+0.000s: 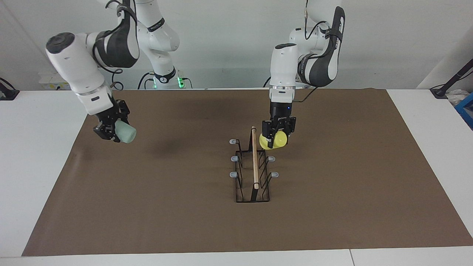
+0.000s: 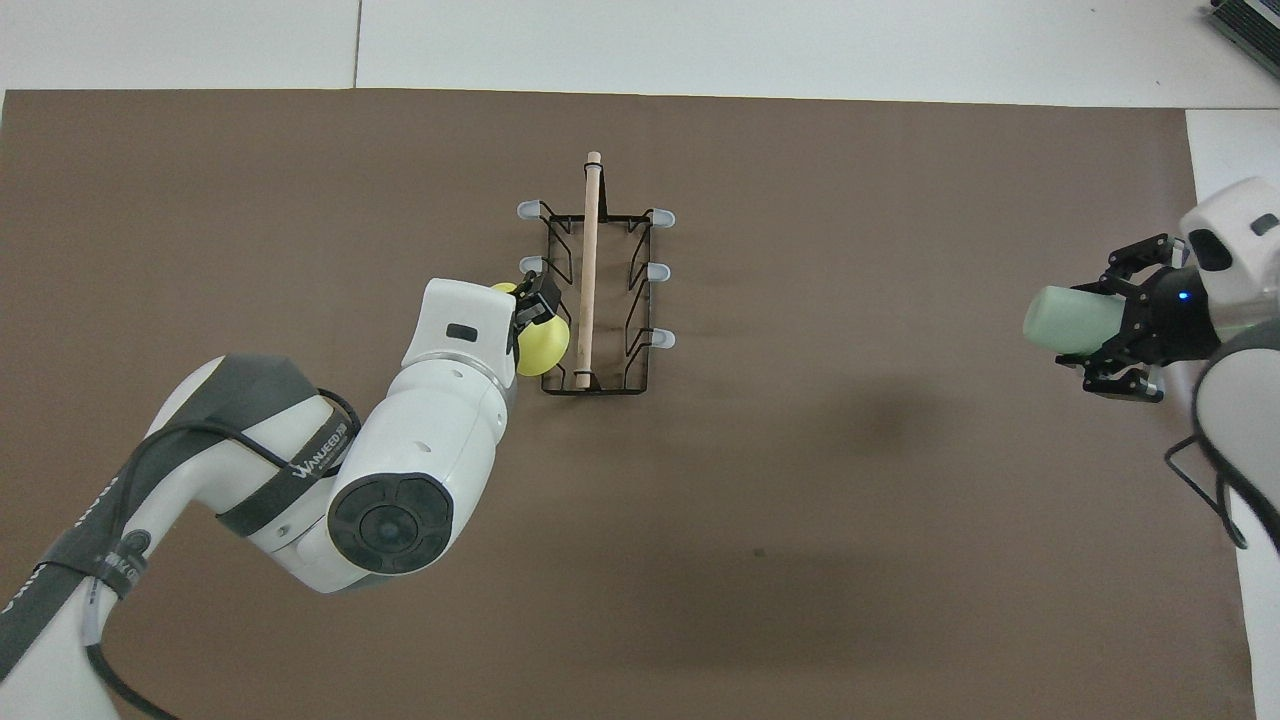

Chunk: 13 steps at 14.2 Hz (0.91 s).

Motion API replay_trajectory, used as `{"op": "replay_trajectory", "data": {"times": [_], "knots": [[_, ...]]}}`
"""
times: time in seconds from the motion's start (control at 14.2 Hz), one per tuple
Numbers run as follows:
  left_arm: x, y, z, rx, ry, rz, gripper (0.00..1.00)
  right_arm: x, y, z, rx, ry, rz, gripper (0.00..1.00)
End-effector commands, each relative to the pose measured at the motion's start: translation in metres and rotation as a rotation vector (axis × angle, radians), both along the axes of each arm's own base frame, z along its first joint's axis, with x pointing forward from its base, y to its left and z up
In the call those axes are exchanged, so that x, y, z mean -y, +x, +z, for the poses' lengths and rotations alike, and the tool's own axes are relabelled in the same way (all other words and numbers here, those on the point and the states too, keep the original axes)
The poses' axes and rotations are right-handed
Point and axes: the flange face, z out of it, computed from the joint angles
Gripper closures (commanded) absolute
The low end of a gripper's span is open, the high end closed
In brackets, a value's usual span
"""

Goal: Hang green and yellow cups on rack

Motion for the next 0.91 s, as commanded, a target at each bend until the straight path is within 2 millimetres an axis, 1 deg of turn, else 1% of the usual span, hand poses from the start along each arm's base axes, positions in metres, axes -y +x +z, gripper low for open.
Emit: {"op": "replay_trajectory", "data": {"times": [0.0, 0.07, 0.14, 0.21, 0.35, 0.49, 0.56, 0.7, 0.77, 0.84], "knots": [[0.001, 0.002, -0.001, 0.011, -0.001, -0.005, 0.0, 0.023, -0.018, 0.004, 0.023, 0.306, -0.049, 0.91], [-0.001, 0.003, -0.001, 0.011, 0.004, -0.002, 0.0, 0.026, -0.022, 0.008, 0.025, 0.42, -0.059, 0.91], [-0.002, 0.003, -0.001, 0.007, 0.014, 0.002, 0.0, 0.027, -0.026, 0.017, 0.044, 0.527, -0.071, 0.91], [-0.004, 0.005, 0.001, 0.004, 0.033, 0.002, 0.0, 0.026, -0.027, 0.022, 0.064, 0.61, -0.072, 0.91], [-0.008, 0.01, 0.004, -0.009, 0.119, -0.037, 0.0, 0.019, -0.029, 0.03, 0.133, 0.741, -0.057, 0.92], [-0.012, 0.015, 0.011, -0.008, 0.145, -0.044, 0.0, 0.008, -0.027, 0.037, 0.172, 0.834, -0.063, 0.94], [-0.016, 0.019, 0.014, -0.004, 0.152, -0.046, 0.0, -0.003, -0.023, 0.039, 0.183, 0.86, -0.057, 0.94], [-0.027, 0.027, 0.018, 0.002, 0.19, -0.082, 0.0, -0.047, -0.016, 0.039, 0.187, 0.924, -0.038, 0.94], [-0.032, 0.033, 0.024, 0.009, 0.205, -0.093, 0.0, -0.064, -0.016, 0.041, 0.197, 0.963, -0.044, 0.95], [-0.033, 0.037, 0.03, 0.014, 0.209, -0.095, 0.0, -0.079, -0.017, 0.04, 0.198, 1.006, -0.051, 0.96]]}}
